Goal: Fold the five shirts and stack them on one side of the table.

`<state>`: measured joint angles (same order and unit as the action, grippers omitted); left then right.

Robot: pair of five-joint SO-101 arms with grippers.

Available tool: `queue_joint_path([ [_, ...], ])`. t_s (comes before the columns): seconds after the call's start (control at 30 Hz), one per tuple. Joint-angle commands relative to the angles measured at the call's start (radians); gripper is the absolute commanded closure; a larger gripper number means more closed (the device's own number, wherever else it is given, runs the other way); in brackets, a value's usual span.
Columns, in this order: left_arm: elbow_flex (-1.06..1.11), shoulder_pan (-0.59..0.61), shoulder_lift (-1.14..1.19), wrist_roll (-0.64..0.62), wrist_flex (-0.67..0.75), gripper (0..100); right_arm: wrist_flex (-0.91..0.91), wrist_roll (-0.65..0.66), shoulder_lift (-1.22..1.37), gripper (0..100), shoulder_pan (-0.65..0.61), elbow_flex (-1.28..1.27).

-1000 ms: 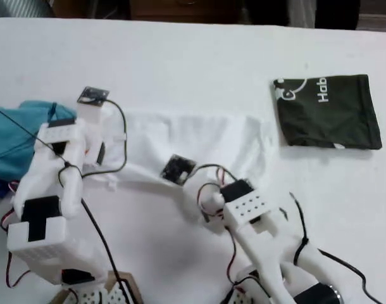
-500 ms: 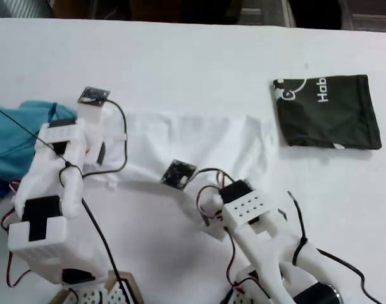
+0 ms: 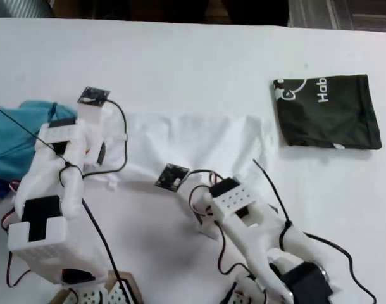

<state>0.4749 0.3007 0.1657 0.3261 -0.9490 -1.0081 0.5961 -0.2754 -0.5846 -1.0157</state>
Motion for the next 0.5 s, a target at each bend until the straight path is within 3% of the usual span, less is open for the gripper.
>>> queue_joint_path([
  [0.0, 0.004, -0.009, -0.014, 0.000, 0.014, 97, -0.008, 0.005, 0.068, 79.6, 0.001, 0.035],
  [0.17, 0.004, -0.009, -0.014, 0.000, 0.014, 97, -0.035, 0.005, 0.145, 99.0, 0.058, 0.095],
  [0.47, 0.004, -0.009, -0.014, 0.000, 0.014, 97, -0.050, 0.006, 0.162, 97.9, 0.073, 0.130],
])
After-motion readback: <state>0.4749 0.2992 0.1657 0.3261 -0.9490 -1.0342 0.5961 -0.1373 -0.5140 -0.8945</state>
